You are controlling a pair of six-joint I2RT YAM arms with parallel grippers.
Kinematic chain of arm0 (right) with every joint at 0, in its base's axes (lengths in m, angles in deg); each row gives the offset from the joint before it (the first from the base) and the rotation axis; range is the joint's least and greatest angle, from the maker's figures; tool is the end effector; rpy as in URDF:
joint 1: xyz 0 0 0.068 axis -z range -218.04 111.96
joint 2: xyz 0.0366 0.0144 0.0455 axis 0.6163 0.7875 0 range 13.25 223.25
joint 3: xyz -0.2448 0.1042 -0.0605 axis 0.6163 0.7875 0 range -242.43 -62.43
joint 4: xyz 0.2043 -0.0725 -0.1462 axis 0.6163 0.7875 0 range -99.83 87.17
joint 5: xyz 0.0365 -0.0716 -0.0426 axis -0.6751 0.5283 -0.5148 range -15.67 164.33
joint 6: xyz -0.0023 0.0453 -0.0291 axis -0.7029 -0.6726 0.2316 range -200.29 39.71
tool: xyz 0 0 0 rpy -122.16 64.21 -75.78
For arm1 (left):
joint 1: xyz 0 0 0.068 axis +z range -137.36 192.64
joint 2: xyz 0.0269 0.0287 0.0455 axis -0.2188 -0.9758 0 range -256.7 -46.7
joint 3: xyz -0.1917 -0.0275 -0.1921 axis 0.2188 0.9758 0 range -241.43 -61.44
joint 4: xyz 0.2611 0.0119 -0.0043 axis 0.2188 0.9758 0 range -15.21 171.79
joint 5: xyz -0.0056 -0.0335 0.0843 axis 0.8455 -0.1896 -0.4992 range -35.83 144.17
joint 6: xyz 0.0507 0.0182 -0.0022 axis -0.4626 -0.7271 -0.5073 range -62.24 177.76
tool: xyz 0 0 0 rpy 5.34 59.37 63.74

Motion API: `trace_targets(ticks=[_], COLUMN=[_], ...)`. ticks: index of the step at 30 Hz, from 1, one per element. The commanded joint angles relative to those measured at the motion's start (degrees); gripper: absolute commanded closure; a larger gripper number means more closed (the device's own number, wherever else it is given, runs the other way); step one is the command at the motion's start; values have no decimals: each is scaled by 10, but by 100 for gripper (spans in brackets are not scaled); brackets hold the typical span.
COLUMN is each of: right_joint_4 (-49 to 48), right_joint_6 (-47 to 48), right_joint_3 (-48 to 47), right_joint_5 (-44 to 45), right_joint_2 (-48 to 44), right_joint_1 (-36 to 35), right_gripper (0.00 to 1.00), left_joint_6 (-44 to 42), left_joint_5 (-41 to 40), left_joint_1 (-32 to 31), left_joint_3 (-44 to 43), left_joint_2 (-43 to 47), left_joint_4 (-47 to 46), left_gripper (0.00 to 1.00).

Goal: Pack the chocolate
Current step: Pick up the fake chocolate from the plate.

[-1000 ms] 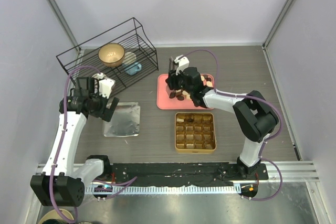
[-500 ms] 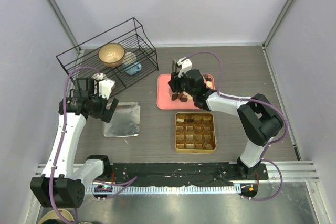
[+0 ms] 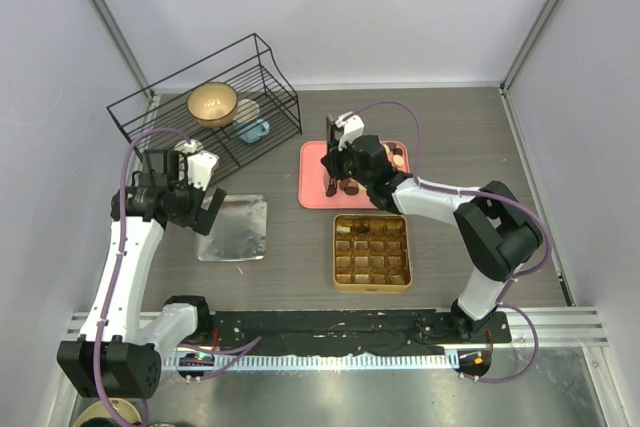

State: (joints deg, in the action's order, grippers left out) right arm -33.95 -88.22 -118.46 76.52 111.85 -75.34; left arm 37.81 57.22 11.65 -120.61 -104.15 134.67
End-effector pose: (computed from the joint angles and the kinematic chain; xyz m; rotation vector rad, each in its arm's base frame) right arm 0.3067 0.2318 0.2184 -0.4620 1.8677 0.4989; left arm 0.1787 -0.0050 0.3103 0.4888 2.5379 0.0535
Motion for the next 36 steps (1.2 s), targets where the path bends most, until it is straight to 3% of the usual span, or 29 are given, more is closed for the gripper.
trace_targets(ticks=[1, 7, 11, 14, 25, 36], right_joint_4=[17, 22, 24, 17, 12, 154], right_joint_6=[11, 11, 5, -1, -15, -17], right_joint_3=[-21, -33, -25, -15, 2, 41], right_joint_5=[-1, -6, -11, -11, -13, 24], right_joint_2=[-34, -65, -78, -83, -118, -276], right_joint_1=[-7, -7, -7, -7, -7, -15], right_gripper=[75, 76, 63, 59, 72, 73], left_joint_6=[-6, -7, -7, -7, -14, -10], left_joint_5=[6, 6, 6, 4, -6, 0], left_joint_1=[2, 2, 2, 2, 2, 2], left_joint_3=[-17, -16, -14, -14, -14, -16], left_joint_2=[14, 16, 15, 15, 23, 24], left_joint_4=[0, -2, -3, -3, 1, 2], left_gripper=[0, 0, 0, 0, 0, 0])
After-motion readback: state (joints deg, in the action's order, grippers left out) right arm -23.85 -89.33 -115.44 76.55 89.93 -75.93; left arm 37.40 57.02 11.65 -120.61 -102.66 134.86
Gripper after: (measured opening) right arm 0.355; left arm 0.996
